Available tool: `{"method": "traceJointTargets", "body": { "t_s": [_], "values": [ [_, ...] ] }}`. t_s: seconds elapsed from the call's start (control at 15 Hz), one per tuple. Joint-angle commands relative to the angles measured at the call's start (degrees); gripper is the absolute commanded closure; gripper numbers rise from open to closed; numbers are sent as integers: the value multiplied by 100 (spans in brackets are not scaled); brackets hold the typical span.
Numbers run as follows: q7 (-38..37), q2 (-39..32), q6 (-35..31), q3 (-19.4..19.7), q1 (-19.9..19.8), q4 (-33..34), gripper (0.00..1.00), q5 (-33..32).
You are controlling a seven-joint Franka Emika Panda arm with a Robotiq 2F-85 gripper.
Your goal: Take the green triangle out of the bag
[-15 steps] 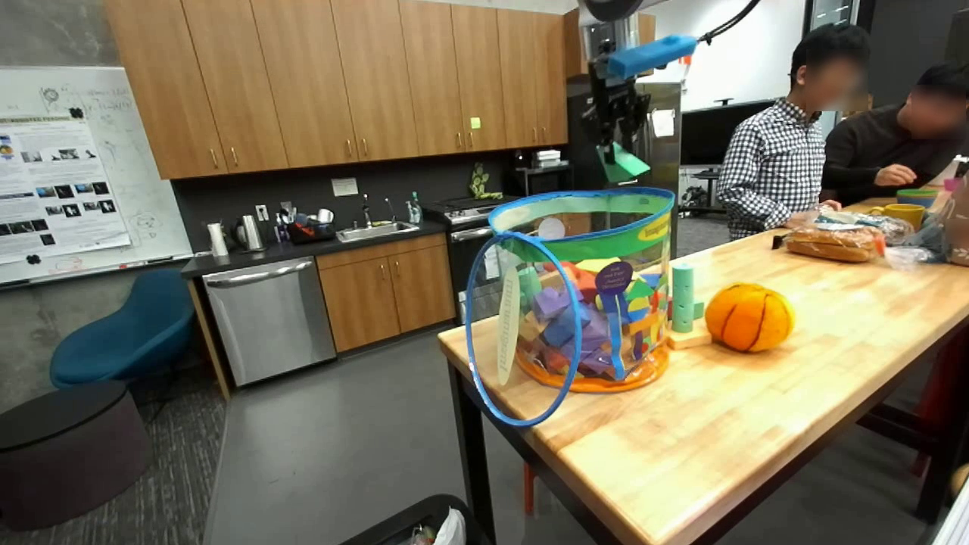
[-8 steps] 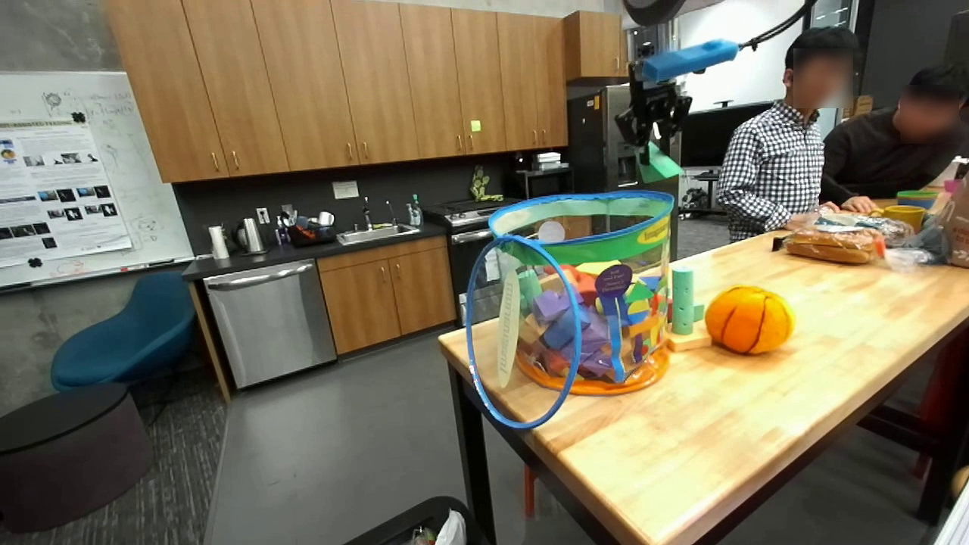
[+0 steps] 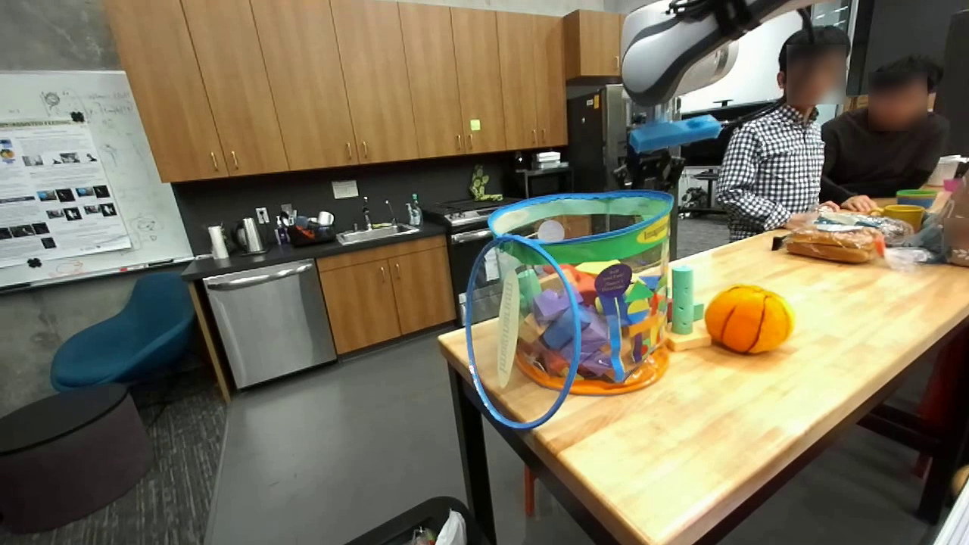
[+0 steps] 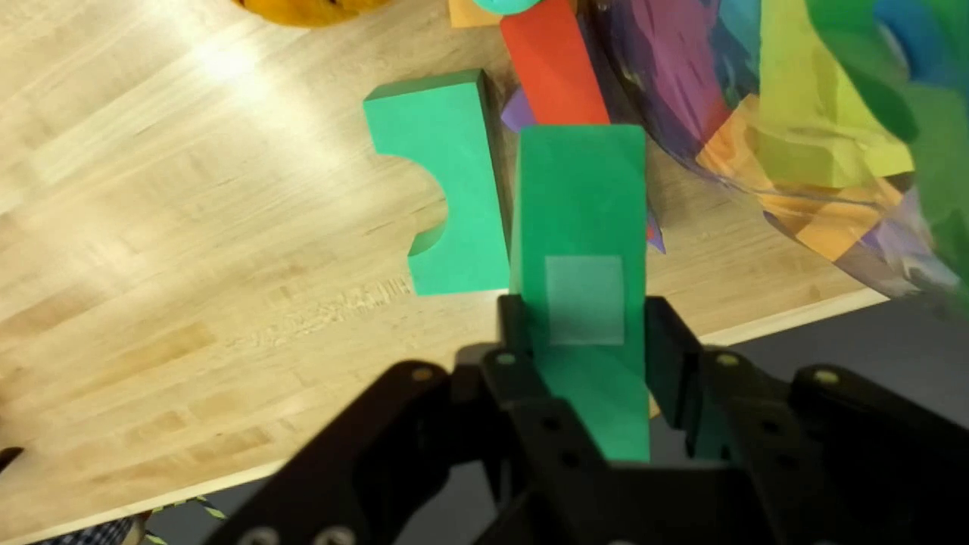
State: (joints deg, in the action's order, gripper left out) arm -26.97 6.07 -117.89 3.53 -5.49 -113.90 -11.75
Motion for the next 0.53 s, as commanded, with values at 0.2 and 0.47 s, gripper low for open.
{"method": "traceJointTargets", "body": {
  "t_s": [0.2, 0.47],
  "values": [
    [-366, -619, -475, -31, 67, -32, 85, -13],
    [-256, -954, -464, -56, 194, 32, 85, 97]
  ]
}}
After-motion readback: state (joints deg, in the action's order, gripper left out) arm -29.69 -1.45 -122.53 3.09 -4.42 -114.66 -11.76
